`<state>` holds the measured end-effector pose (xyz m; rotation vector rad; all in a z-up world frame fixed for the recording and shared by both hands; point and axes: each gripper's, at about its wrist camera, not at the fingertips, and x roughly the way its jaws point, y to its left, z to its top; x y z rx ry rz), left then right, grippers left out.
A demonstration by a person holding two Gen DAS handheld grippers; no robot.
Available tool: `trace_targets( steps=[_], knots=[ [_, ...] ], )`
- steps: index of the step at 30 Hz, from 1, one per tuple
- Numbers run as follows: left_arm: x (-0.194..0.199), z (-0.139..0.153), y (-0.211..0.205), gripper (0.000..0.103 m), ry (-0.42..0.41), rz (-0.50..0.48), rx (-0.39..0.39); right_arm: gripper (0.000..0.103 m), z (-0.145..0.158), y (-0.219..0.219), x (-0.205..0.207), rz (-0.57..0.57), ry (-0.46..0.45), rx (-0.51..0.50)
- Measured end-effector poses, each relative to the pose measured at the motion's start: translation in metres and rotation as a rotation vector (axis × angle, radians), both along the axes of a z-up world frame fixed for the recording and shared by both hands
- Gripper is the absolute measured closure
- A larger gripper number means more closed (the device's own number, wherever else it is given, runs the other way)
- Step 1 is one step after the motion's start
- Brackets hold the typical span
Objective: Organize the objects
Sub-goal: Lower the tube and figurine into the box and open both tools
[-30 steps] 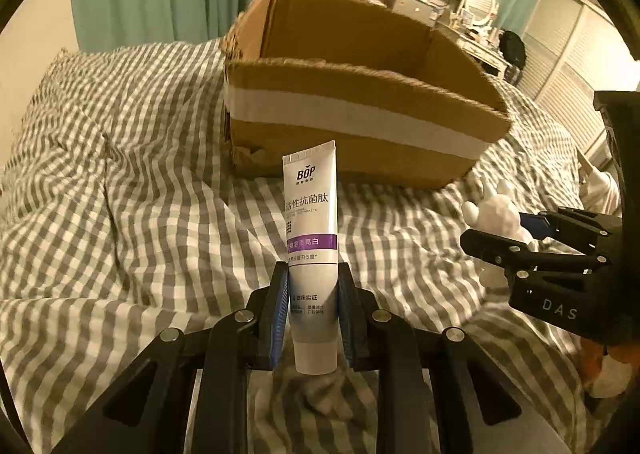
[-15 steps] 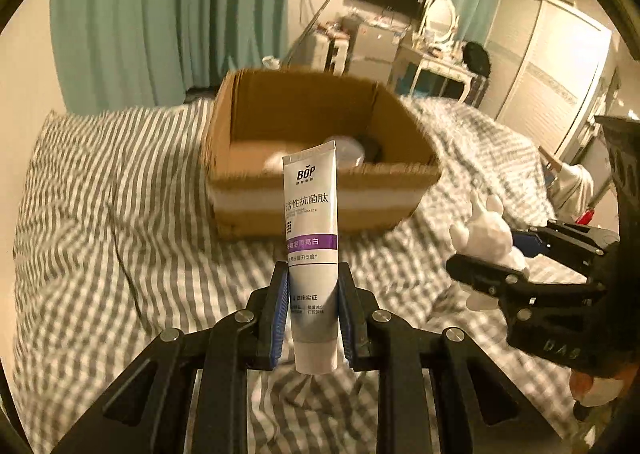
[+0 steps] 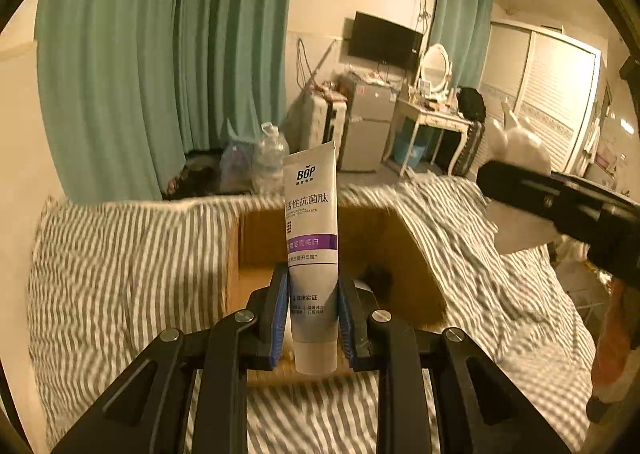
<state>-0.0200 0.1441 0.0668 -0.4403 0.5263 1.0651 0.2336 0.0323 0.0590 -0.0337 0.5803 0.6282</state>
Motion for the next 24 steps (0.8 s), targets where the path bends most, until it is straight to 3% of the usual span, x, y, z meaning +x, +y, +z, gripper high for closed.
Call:
trace_targets(
  steps=[3,6,16,24],
  knots=[
    [0.006,0.002,0.029,0.081,-0.014,0.015,0.030,0.057,0.004,0.006,0.027,-0.023,-0.021,0.053],
    [0.015,-0.012,0.058,0.081,-0.009,0.026,0.024,0.057,-0.010,0.009,0.057,-0.050,-0.019,0.083],
    [0.047,-0.115,0.131,0.081,0.082,0.040,-0.177,0.057,-0.114,0.026,0.159,-0.075,0.150,0.019],
    [0.057,-0.154,0.147,0.081,0.130,0.066,-0.270,0.057,-0.177,0.046,0.189,-0.054,0.230,-0.072]
  ],
)
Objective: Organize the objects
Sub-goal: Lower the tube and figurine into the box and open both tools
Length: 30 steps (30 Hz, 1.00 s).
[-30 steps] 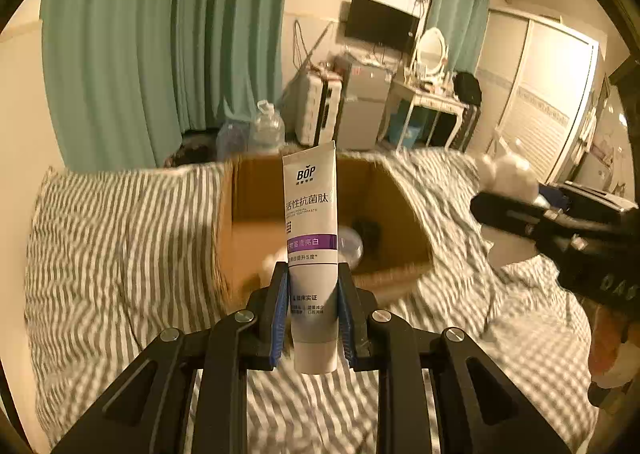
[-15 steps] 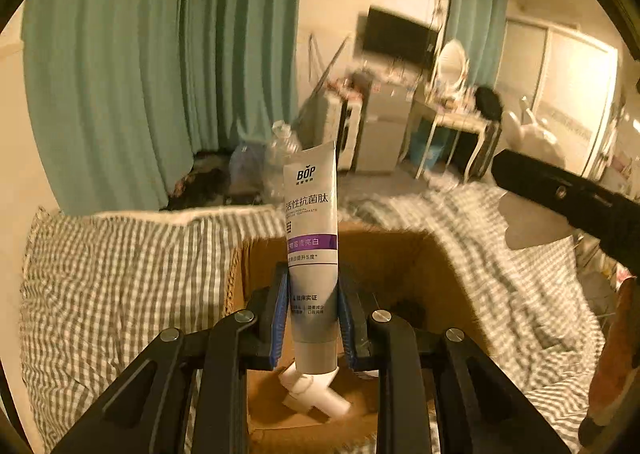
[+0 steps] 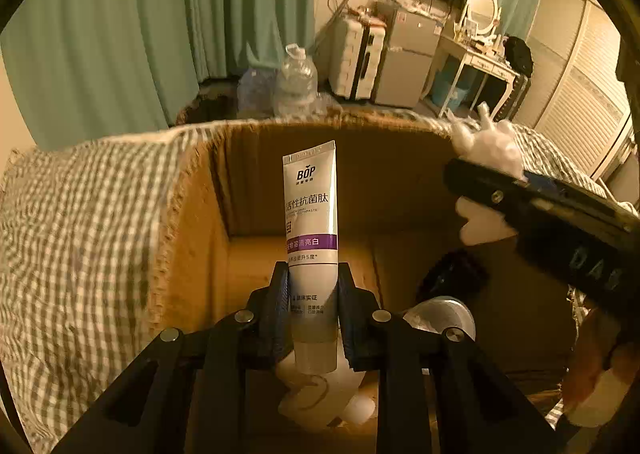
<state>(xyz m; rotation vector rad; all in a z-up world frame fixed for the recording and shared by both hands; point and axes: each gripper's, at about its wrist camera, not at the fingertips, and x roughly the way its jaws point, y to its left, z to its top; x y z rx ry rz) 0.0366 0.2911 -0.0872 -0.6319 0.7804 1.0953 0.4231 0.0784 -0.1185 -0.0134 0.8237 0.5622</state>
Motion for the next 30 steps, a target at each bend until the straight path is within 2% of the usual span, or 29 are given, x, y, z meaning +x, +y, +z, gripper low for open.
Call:
trace_targets(
  steps=[5,12,14,15,16,17,18,20,23,26,30],
  knots=[
    [0.006,-0.016,0.009,0.081,0.005,0.025,-0.061,0.057,-0.017,0.003,0.004,0.007,0.037,-0.035],
    [0.011,-0.019,0.007,0.078,0.026,0.021,-0.047,0.057,-0.023,-0.003,0.010,0.007,0.079,0.021],
    [0.013,-0.018,0.005,0.072,0.027,0.009,-0.037,0.052,-0.018,-0.005,0.008,0.001,0.064,0.044],
    [0.013,-0.016,0.003,0.068,0.029,0.004,-0.026,0.044,-0.014,-0.007,0.006,0.002,0.053,0.059],
    [0.012,-0.014,0.000,0.049,0.033,0.003,-0.016,0.039,-0.010,-0.009,0.003,0.000,0.036,0.073],
    [0.011,-0.011,-0.002,0.041,0.028,-0.001,-0.008,0.033,-0.003,-0.011,-0.001,-0.004,0.018,0.084],
    [0.010,-0.009,-0.005,0.040,0.015,-0.007,-0.008,0.032,0.002,-0.014,-0.003,-0.011,0.003,0.090],
    [0.008,0.001,-0.013,0.025,0.017,0.002,0.017,0.032,0.015,-0.022,-0.010,-0.028,-0.025,0.099],
    [0.009,0.022,-0.028,0.023,0.020,-0.009,0.072,0.029,0.037,-0.040,-0.025,-0.068,-0.069,0.120],
    [0.009,0.053,-0.047,0.021,0.027,-0.025,0.142,0.018,0.067,-0.063,-0.044,-0.125,-0.137,0.131],
    [0.002,0.099,-0.082,0.013,0.021,-0.035,0.267,0.008,0.112,-0.091,-0.079,-0.176,-0.233,0.132]
  ],
)
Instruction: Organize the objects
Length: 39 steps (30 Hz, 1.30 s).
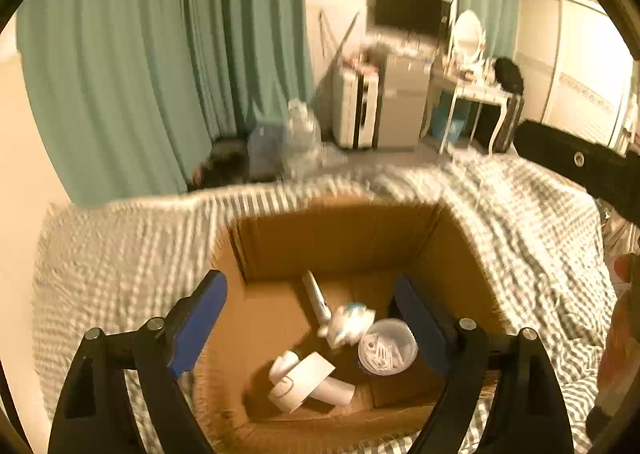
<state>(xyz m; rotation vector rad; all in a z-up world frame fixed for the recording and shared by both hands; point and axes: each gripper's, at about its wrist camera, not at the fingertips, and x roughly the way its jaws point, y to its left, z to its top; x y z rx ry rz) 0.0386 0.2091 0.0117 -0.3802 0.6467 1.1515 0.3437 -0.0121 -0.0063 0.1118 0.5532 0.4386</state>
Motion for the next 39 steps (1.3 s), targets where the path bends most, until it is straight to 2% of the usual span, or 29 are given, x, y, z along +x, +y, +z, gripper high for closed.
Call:
trace_targets(
  steps=[3,5,11,15,20,25,29,34,36,39],
  knots=[
    [-0.008,0.040,-0.028,0.007,-0.022,0.000,0.104,0.003,0.031,-0.017,-0.031,-0.052,-0.068,-0.008],
    [-0.014,0.063,-0.045,0.006,-0.040,-0.004,0.147,0.002,0.049,-0.024,-0.051,-0.072,-0.106,-0.012],
    [-0.035,0.112,-0.093,0.003,-0.074,-0.004,0.228,0.001,0.098,-0.040,-0.112,-0.124,-0.206,-0.054],
    [-0.046,0.135,-0.118,0.001,-0.096,0.005,0.268,0.000,0.119,-0.045,-0.141,-0.155,-0.266,-0.073],
    [-0.060,0.149,-0.136,0.000,-0.105,0.028,0.304,0.000,0.129,-0.049,-0.161,-0.152,-0.269,-0.063],
    [-0.071,0.146,-0.140,0.000,-0.129,0.053,0.344,0.000,0.123,-0.045,-0.164,-0.161,-0.285,-0.071],
    [-0.075,0.121,-0.138,0.000,-0.161,0.081,0.382,0.000,0.103,-0.041,-0.161,-0.137,-0.319,-0.051],
    [-0.077,0.080,-0.124,0.000,-0.173,0.138,0.386,0.000,0.057,-0.029,-0.160,-0.153,-0.366,-0.084],
    [-0.078,0.058,-0.117,0.000,-0.176,0.153,0.359,0.000,0.033,-0.022,-0.159,-0.182,-0.392,-0.118],
    [-0.080,0.030,-0.111,0.000,-0.147,0.160,0.318,0.000,0.005,-0.012,-0.156,-0.172,-0.375,-0.134]
  ],
)
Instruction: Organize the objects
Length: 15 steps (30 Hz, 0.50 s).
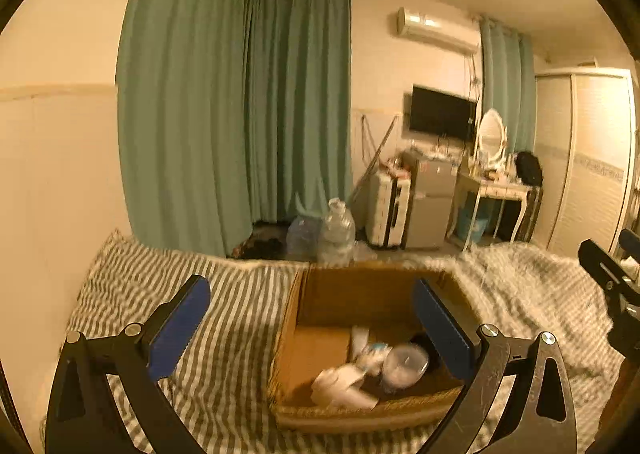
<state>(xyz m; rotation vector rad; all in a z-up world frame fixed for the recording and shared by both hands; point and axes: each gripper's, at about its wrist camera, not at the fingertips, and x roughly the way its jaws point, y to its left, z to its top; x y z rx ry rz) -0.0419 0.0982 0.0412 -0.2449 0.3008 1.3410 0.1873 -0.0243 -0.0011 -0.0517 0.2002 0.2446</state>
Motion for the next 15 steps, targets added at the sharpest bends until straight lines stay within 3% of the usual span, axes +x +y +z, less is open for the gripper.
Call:
trace_targets(
  steps=[6,10,15],
  knots=[
    [0.002,-0.027,-0.006,0.000,0.082,0.017,-0.010,0.000,-0.043,0.001,0.000,0.030,0.104,0.054],
    [0.000,-0.030,-0.016,0.000,0.094,0.021,-0.007,0.000,-0.053,0.001,0.002,0.014,0.132,0.012],
    [-0.003,-0.034,-0.033,0.000,0.101,0.058,0.012,0.000,-0.066,-0.012,-0.003,0.004,0.170,0.062]
  ],
)
